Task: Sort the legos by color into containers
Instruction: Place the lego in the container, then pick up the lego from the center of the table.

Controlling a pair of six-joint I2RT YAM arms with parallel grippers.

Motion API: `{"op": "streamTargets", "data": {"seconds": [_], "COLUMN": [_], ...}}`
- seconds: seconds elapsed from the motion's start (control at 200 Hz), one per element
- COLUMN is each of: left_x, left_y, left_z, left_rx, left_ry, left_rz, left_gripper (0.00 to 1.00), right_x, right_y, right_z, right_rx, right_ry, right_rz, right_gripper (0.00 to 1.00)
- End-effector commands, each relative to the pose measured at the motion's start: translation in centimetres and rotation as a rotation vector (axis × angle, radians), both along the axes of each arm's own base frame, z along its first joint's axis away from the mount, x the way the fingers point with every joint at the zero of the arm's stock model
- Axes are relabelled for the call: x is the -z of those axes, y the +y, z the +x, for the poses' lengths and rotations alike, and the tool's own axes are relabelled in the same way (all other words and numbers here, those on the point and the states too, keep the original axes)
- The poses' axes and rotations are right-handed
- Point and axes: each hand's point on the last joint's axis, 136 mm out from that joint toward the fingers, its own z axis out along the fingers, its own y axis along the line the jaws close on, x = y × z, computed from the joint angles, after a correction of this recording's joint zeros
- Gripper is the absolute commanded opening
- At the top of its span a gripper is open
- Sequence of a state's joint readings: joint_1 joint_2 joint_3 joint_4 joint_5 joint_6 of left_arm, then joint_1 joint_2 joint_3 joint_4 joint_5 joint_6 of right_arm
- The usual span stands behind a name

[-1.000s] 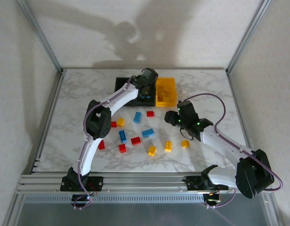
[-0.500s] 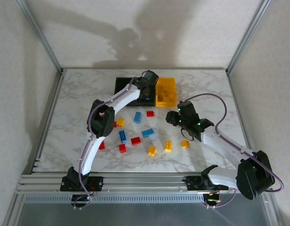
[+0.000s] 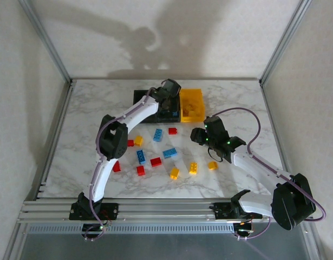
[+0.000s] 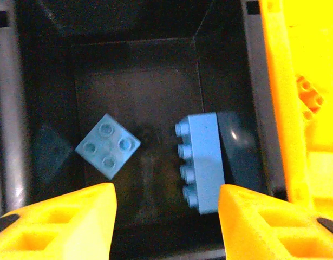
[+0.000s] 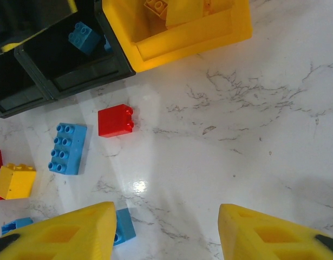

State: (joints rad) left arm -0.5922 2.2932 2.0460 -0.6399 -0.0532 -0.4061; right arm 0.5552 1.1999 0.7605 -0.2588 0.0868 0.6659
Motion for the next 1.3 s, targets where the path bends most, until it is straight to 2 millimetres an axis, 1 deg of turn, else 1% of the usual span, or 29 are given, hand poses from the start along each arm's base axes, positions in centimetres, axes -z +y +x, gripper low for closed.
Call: {"op": "streamTargets", "data": {"seconds": [0.0,0.06,0.08,0.14,0.25,0.29,0.36,0.416,0.511,0.646,0.711,0.856,0.986,1.071,1.192,1.292], "left_x": [-6.7,-7.6,-7.5,-8.0,-7.7,-7.3,-5.9,-4.5,-2.3,0.4,1.4,3.4,5.1,6.3,7.6,8.1], "left_y": [-0.2,0.2,0.4,1.0,2.1,2.6,3.5,4.3,4.8,5.4,5.4,5.3,5.2,5.6,5.2,5.1], "left_z": [-2.4,-3.8,-4.3,-5.9,-8.8,-9.8,-11.4,-12.3,-13.3,-14.0,-14.2,-13.7,-12.9,-12.4,-12.3,-12.1], "left_rx": [0.046,0.055,0.057,0.067,0.084,0.087,0.084,0.070,0.061,0.021,0.014,0.001,-0.013,-0.027,-0.018,-0.015], "left_ry": [-0.086,-0.095,-0.091,-0.093,-0.078,-0.070,-0.044,-0.015,0.018,0.055,0.063,0.070,0.086,0.096,0.115,0.118], "left_rz": [-0.077,-0.112,-0.118,-0.144,-0.166,-0.167,-0.155,-0.136,-0.117,-0.068,-0.043,0.006,0.043,0.092,0.100,0.104], "left_gripper": [0.52,0.52,0.54,0.55,0.59,0.59,0.63,0.64,0.64,0.65,0.68,0.69,0.68,0.67,0.64,0.56], "right_x": [-0.8,-0.9,-0.9,-1.0,-1.1,-1.2,-1.2,-1.2,-1.3,-1.3,-0.9,0.1,0.0,0.1,0.3,0.3], "right_y": [-0.1,0.1,0.1,0.3,0.8,0.9,1.3,1.4,1.6,1.9,1.9,1.9,1.8,1.7,1.5,1.4], "right_z": [0.2,0.3,0.3,0.3,0.3,0.2,0.1,-0.1,-0.2,-0.5,-0.7,-1.3,-1.3,-1.4,-1.5,-1.5], "right_rx": [-0.003,-0.012,-0.015,-0.022,-0.043,-0.048,-0.057,-0.059,-0.062,-0.076,-0.075,-0.077,-0.075,-0.073,-0.071,-0.068], "right_ry": [-0.023,-0.025,-0.025,-0.026,-0.023,-0.019,-0.019,-0.014,-0.014,-0.016,-0.004,0.015,0.008,0.006,0.010,0.009], "right_rz": [-0.025,-0.022,-0.020,-0.017,-0.005,0.004,0.024,0.034,0.039,0.047,0.046,0.046,0.050,0.046,0.038,0.035], "right_gripper": [0.53,0.53,0.53,0.53,0.55,0.56,0.57,0.57,0.57,0.57,0.57,0.57,0.57,0.57,0.57,0.57]}}
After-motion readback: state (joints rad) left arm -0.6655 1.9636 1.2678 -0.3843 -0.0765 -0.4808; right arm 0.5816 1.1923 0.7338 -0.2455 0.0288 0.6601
